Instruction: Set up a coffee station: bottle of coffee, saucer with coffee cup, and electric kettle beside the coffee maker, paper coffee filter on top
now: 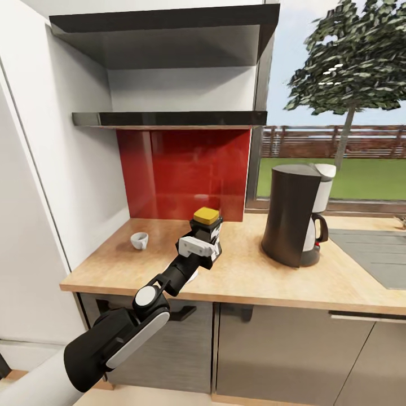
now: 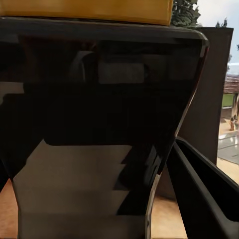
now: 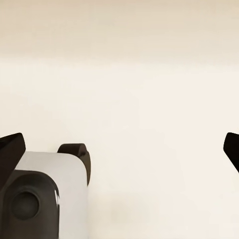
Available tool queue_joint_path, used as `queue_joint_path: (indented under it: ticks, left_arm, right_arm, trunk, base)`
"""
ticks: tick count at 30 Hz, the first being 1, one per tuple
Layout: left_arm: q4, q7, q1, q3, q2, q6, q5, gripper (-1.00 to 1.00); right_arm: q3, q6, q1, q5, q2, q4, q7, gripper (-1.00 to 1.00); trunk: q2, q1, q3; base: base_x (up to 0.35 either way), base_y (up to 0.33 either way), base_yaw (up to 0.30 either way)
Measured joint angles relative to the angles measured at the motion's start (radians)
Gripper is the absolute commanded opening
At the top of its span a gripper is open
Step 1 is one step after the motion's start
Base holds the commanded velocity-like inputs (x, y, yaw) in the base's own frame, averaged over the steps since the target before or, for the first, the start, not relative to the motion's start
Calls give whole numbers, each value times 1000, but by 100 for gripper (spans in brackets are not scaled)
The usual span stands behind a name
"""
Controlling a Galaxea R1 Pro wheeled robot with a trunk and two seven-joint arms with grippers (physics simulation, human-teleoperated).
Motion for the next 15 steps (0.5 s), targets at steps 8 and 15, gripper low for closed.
queue_joint_path:
  ticks: [8,15]
  left_arm:
    - [0,0,0,0,0,0,-1,-100]
    - [-1,0,0,0,0,-1,0,-100]
  right_arm:
    - [1,0,0,0,1,0,1,100]
    - [0,-1,0,0,0,0,2,100]
  trunk:
    - [-14,8,-6]
    - [-14,8,-6]
  base:
    - [0,0,0]
    - [0,0,0]
